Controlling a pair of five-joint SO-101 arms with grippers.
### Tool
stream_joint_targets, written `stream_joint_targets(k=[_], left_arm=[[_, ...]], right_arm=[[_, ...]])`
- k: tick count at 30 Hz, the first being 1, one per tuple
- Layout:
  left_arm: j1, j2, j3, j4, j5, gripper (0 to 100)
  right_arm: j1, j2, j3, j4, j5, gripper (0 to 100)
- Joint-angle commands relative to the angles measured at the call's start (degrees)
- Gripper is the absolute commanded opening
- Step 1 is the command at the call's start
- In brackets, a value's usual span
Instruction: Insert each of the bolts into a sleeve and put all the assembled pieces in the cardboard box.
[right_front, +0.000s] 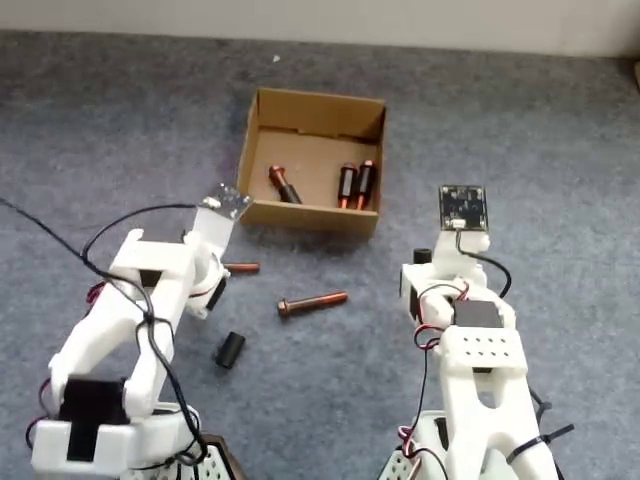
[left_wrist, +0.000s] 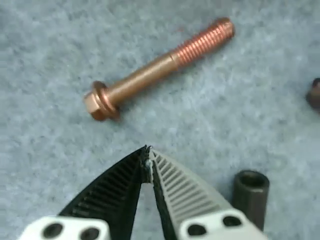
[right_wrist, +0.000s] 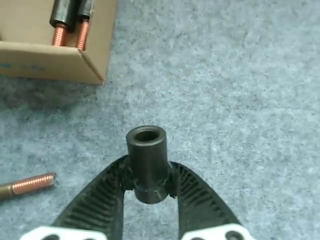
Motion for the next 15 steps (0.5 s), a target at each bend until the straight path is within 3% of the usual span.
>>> stream_joint_targets(k=[1,6,13,15], left_arm=[[-0.4,4.35,-5.41,-1.85,2.29,1],[-0.48,10.77,-13.85,-6.51,2.2,1],[-0.57,12.79,-24.48,-7.12,2.37,1],[-0.48,12.7,-26.51,-6.86,5.36,1]], right_arm=[[0.22,-1.27,-0.31,-1.19,0.09,0.5],[0.22,-1.27,0.04,-1.19,0.09,0.5],[0.22,-1.27,0.13,-1.19,0.09,0.5],[0.22,-1.27,0.13,-1.19,0.09,0.5]])
